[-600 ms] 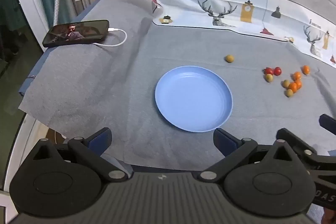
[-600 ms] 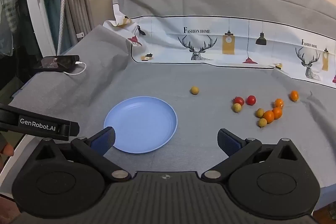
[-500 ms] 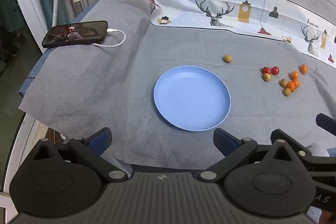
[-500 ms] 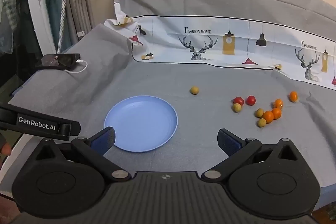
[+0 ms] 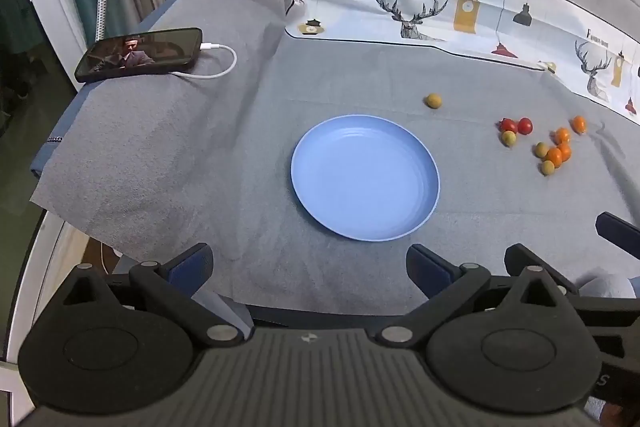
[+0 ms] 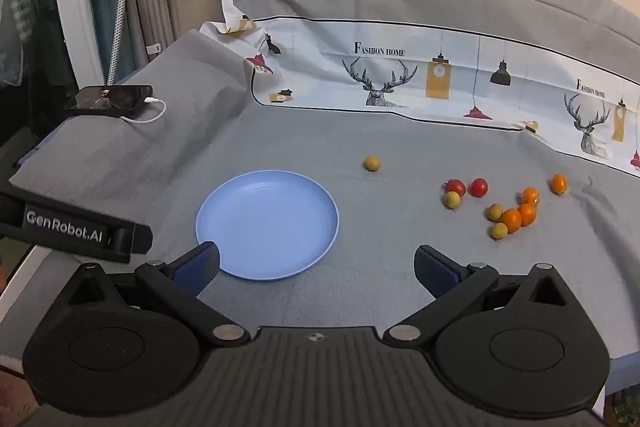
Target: Organize fruits
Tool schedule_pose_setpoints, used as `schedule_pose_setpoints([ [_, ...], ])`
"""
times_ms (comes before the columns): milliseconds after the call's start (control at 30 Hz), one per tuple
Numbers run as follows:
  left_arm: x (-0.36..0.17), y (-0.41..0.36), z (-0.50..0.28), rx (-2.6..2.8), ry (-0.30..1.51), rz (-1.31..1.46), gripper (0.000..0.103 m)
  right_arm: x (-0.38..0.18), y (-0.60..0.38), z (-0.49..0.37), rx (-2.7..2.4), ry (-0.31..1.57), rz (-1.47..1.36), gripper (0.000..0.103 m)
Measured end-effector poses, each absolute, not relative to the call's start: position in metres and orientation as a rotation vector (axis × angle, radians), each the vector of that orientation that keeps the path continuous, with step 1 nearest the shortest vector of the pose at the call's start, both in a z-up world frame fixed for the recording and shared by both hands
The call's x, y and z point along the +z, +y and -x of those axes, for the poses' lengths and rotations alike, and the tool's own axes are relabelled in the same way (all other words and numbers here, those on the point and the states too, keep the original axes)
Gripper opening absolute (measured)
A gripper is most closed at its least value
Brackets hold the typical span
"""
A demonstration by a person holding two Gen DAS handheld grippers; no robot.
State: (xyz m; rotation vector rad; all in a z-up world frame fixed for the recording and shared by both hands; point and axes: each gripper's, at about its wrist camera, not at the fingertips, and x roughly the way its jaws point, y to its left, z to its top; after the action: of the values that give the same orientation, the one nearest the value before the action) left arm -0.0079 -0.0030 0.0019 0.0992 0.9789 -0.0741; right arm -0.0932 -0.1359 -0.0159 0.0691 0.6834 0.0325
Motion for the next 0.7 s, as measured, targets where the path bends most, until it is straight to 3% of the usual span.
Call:
schedule_pose_setpoints([
  [700, -0.0021, -0.0067, 0.0047, -0.052, 0.977, -0.140, 0.103, -0.0205, -0.1339, 0.0891, 0.024, 0.704, -0.078, 0.103],
])
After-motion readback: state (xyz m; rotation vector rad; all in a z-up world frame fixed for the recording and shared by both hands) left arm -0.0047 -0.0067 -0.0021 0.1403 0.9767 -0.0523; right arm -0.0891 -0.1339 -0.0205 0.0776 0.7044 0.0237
